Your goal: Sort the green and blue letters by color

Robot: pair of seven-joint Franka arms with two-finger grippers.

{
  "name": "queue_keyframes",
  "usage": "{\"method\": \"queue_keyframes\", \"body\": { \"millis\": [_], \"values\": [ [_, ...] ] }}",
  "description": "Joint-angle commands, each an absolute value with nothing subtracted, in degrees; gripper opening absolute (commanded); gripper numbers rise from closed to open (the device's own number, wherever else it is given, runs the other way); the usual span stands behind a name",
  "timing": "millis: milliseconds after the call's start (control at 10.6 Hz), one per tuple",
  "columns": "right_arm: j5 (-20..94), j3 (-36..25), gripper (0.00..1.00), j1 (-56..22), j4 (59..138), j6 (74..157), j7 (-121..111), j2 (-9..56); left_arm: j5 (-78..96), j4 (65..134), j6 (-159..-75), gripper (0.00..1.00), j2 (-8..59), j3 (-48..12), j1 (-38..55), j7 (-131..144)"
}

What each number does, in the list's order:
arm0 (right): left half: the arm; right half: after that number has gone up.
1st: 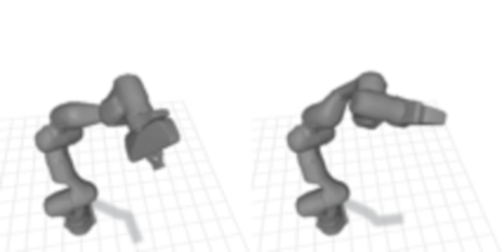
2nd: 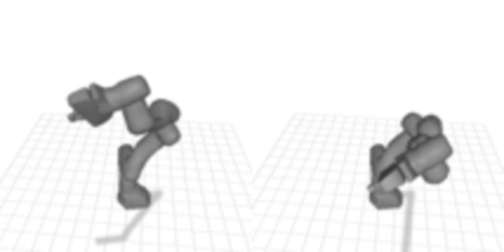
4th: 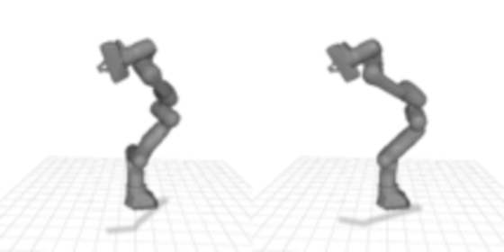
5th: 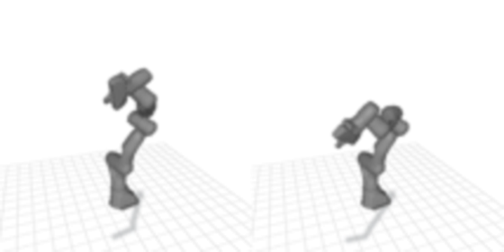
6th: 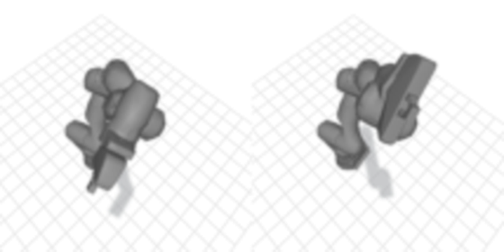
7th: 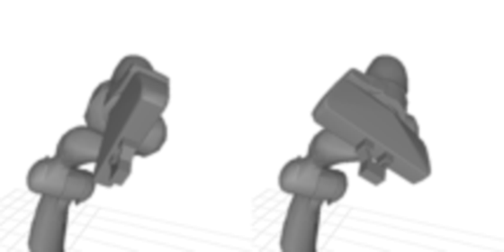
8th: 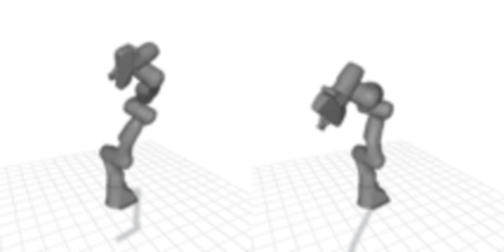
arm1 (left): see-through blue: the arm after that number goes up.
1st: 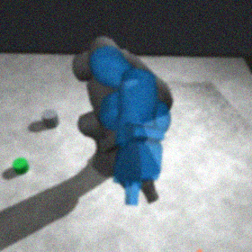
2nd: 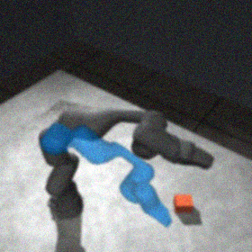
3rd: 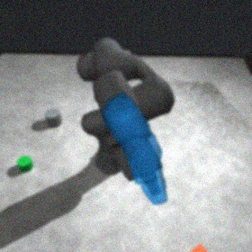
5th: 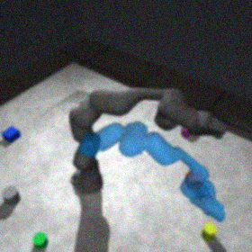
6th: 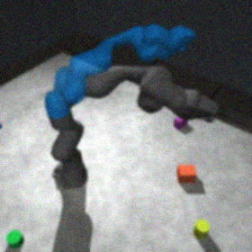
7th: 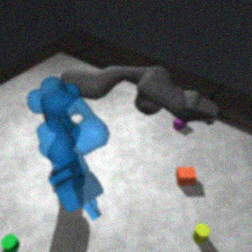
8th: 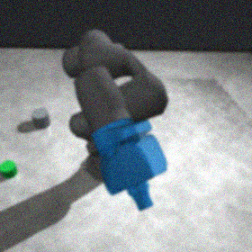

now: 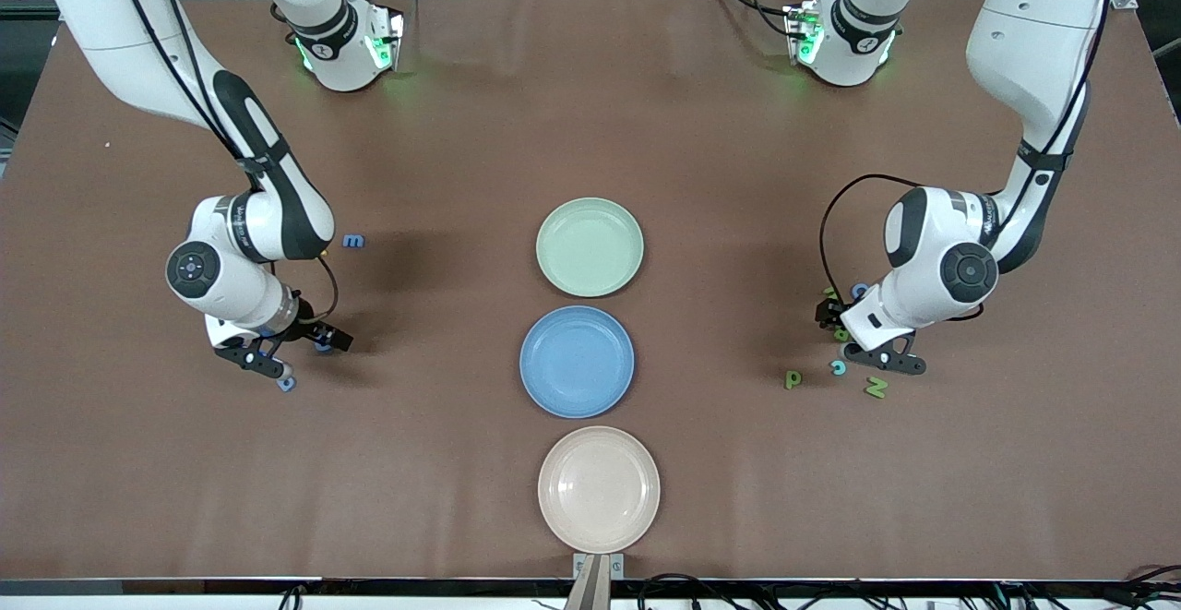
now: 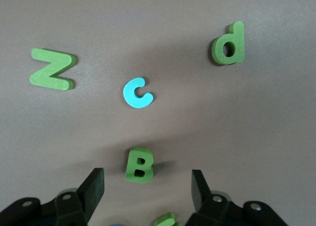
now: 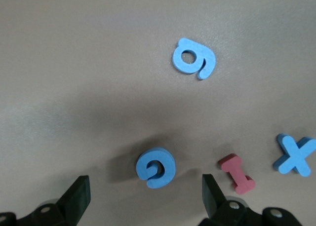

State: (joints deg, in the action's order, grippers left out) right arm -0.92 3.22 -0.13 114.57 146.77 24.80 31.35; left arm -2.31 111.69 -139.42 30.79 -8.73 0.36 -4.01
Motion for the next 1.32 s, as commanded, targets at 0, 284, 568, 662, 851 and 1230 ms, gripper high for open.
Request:
{"method": "queue_keyframes", "body": {
  "millis": [0,284,568,662,851,1230],
  "values": [
    [-0.9,3.5,0.98,0.2,114.1,147.6,25.2,32.6,-3.5,111.4,-141.0,0.79,32.3,-8.8,-0.2,-6.2],
    [-1.0,3.5,0.75,0.2,114.1,147.6,25.1,32.9,-3.6,111.4,-141.2,0.68,33.0,-8.7,0.2,-6.6],
    [-1.1,3.5,0.39,0.2,114.1,147.6,24.6,33.0,-6.7,111.4,-142.4,0.65,34.3,-8.7,-0.4,-6.9],
    [-1.1,3.5,0.30,0.3,114.1,147.7,24.0,33.2,-6.8,111.5,-142.5,0.57,34.3,-8.7,-0.6,-6.9],
    [-1.1,3.5,0.11,0.2,114.1,147.7,23.8,33.3,-6.8,111.4,-142.5,0.22,34.3,-8.7,-0.1,-6.7],
    [-3.0,3.7,0.10,-0.5,111.6,143.2,23.5,30.9,-6.8,111.2,-142.4,0.00,33.5,-8.8,0.4,-6.1]
  ]
}}
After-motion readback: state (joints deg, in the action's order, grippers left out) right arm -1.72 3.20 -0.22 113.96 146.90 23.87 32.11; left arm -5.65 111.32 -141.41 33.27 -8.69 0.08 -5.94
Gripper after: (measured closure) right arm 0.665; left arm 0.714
